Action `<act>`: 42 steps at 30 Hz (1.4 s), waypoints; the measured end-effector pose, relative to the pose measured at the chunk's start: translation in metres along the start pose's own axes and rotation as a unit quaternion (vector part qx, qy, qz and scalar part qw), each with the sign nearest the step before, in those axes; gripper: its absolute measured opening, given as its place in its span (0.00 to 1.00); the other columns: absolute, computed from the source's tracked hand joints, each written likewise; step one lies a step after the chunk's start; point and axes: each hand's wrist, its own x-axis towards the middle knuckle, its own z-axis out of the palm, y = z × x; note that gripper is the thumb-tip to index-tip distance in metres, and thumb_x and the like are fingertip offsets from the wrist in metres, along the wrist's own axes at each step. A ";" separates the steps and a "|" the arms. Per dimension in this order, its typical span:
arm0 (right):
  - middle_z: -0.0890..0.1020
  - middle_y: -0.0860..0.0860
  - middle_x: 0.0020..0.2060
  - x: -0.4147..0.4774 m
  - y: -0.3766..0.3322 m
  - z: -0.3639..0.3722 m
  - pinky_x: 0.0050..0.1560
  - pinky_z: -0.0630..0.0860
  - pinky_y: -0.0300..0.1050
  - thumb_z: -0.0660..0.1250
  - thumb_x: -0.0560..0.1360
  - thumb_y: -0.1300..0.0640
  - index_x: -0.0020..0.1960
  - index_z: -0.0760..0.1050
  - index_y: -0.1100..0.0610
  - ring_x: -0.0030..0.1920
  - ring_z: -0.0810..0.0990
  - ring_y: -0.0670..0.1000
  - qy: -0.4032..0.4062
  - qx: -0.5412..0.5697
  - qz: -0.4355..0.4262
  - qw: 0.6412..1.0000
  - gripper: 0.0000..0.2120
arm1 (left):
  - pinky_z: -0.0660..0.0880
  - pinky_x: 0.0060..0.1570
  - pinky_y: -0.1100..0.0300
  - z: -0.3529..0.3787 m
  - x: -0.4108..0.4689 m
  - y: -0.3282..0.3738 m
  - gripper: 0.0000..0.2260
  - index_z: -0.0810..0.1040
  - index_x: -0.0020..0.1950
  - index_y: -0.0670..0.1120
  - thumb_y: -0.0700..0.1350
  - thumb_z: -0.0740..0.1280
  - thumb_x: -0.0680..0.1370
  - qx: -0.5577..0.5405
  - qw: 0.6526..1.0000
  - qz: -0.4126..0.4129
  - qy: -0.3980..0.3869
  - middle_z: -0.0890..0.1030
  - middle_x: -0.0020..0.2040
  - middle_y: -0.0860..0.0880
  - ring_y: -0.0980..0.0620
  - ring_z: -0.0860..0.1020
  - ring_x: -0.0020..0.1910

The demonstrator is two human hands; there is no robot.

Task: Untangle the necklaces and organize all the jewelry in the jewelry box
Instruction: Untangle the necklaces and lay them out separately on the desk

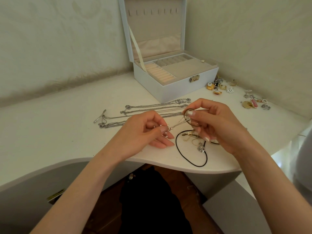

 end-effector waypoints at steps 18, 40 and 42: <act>0.63 0.51 0.24 -0.003 -0.002 0.007 0.27 0.59 0.33 0.75 0.62 0.51 0.41 0.83 0.53 0.25 0.60 0.44 -0.076 -0.182 -0.057 0.979 0.10 | 0.81 0.39 0.55 0.001 0.003 0.003 0.03 0.72 0.48 0.38 0.37 0.61 0.79 0.022 0.999 0.026 0.005 0.84 0.38 0.42 0.45 0.84 0.38; 0.68 0.54 0.24 -0.002 0.003 0.005 0.27 0.59 0.33 0.72 0.70 0.62 0.38 0.80 0.58 0.27 0.61 0.49 -0.037 -0.127 -0.081 0.988 0.03 | 0.81 0.38 0.59 0.002 0.003 0.002 0.04 0.78 0.49 0.40 0.37 0.64 0.78 0.046 0.998 0.012 -0.029 0.84 0.39 0.43 0.47 0.84 0.37; 0.69 0.54 0.25 -0.002 0.003 0.005 0.27 0.59 0.32 0.72 0.70 0.62 0.38 0.80 0.59 0.27 0.61 0.48 -0.034 -0.126 -0.077 0.988 0.03 | 0.81 0.37 0.59 0.002 0.003 0.002 0.04 0.77 0.49 0.39 0.37 0.64 0.78 0.040 0.999 0.008 -0.027 0.84 0.39 0.42 0.46 0.84 0.37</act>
